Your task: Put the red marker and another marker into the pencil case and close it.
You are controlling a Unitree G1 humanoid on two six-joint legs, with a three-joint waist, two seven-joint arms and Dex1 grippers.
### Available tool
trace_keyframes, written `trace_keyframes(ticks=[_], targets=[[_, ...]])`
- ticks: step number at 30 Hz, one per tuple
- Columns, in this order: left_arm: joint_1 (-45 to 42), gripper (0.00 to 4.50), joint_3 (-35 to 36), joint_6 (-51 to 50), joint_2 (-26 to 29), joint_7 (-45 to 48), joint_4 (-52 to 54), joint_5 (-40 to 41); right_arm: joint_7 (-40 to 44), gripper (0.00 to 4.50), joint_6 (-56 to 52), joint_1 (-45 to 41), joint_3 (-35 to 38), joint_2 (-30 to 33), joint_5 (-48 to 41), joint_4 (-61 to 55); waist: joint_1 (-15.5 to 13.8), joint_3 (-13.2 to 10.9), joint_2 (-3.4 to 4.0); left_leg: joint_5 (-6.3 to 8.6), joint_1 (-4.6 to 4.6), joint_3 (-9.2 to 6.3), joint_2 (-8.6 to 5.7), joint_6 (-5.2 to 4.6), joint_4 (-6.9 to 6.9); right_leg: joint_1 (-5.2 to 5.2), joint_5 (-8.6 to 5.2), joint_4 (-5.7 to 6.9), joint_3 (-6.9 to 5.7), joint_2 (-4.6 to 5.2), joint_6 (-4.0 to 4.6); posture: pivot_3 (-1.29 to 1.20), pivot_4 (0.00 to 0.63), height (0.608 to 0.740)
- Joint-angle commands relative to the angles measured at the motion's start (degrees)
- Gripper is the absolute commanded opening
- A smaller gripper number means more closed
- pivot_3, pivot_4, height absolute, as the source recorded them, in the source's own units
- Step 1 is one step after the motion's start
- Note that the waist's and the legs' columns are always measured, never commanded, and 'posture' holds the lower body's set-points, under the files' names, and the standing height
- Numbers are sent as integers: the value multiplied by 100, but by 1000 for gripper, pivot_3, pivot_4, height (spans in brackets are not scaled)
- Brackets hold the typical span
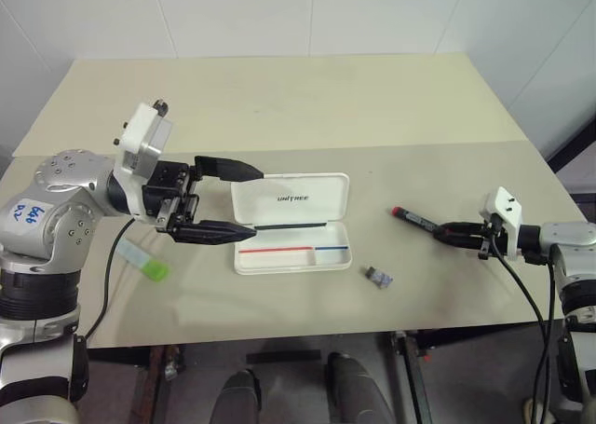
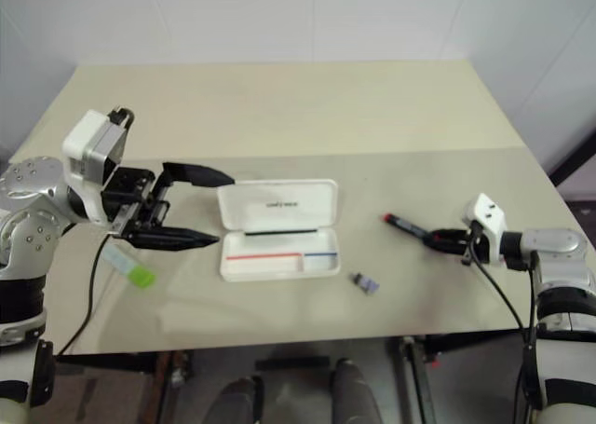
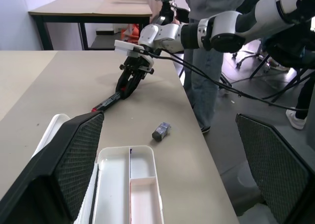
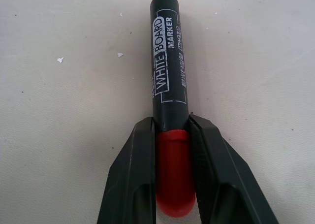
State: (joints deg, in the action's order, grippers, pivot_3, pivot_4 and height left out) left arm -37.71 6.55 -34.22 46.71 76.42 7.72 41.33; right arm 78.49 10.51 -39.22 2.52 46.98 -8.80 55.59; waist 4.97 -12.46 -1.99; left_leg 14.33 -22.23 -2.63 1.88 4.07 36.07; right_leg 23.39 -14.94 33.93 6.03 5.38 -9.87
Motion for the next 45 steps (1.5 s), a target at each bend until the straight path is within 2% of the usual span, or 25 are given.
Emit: trace_keyframes(ticks=[1, 6, 15, 19, 22, 29, 34, 45], targets=[[244, 4500, 124, 479, 135, 121, -226, -292, -180, 584, 237, -83, 116, 48, 33, -146, 5, 0, 1, 0, 1, 0, 0, 0, -1, 0, 0, 0, 0, 0, 0, 0, 150, 740], [681, 4500, 290, 995, 260, 185, -527, -580, -102, 584, 118, 17, 260, 57, -244, -825, 17, -3, 6, 0, 0, 1, 0, 0, -4, 3, -1, 0, 1, 0, 2, 0, 150, 740], [1533, 4500, 897, 1478, 631, 209, -1046, -752, -216, 584, -1520, 859, 221, -21, -1271, -4521, -34, -3, 7, 2, -3, -2, 0, -1, -6, 6, -5, 9, 1, 2, 2, 0, 150, 740], [1733, 4500, 1026, 1697, 653, 207, -1180, -806, -331, 584, -2133, 934, 26, -175, -1568, -5574, -37, -2, 5, 2, 0, -4, 2, -1, -5, 7, -7, 15, 0, 0, 7, 0, 150, 740], [1820, 4500, 1058, 1836, 656, 240, -1304, -853, -361, 584, -2400, 799, -239, -376, -1631, -5939, -39, -1, 4, 2, -1, -4, 1, -1, -1, 6, -11, 13, -1, 1, 16, 0, 150, 740], [1972, 4500, 1021, 2136, 629, 268, -1506, -971, -179, 584, -2052, 359, -1026, -933, -1156, -5545, -35, -1, 3, 2, -5, -3, 2, -2, -6, 14, -9, 13, -2, 1, 13, 0, 150, 740], [2020, 4500, 940, 2160, 593, 207, -1467, -1027, -13, 584, -1064, -139, -1582, -1481, -511, -4315, -26, -1, 3, 3, -6, -3, 2, -2, -8, 17, -9, 15, -4, 1, 12, 0, 150, 740], [2098, 4500, 860, 2179, 470, 91, -1359, -1035, 36, 584, -150, -995, -1851, -2280, 72, -2581, -12, -1, 3, 3, -5, -3, 3, -2, -9, 22, -10, 31, -5, 0, 14, 0, 150, 740]])
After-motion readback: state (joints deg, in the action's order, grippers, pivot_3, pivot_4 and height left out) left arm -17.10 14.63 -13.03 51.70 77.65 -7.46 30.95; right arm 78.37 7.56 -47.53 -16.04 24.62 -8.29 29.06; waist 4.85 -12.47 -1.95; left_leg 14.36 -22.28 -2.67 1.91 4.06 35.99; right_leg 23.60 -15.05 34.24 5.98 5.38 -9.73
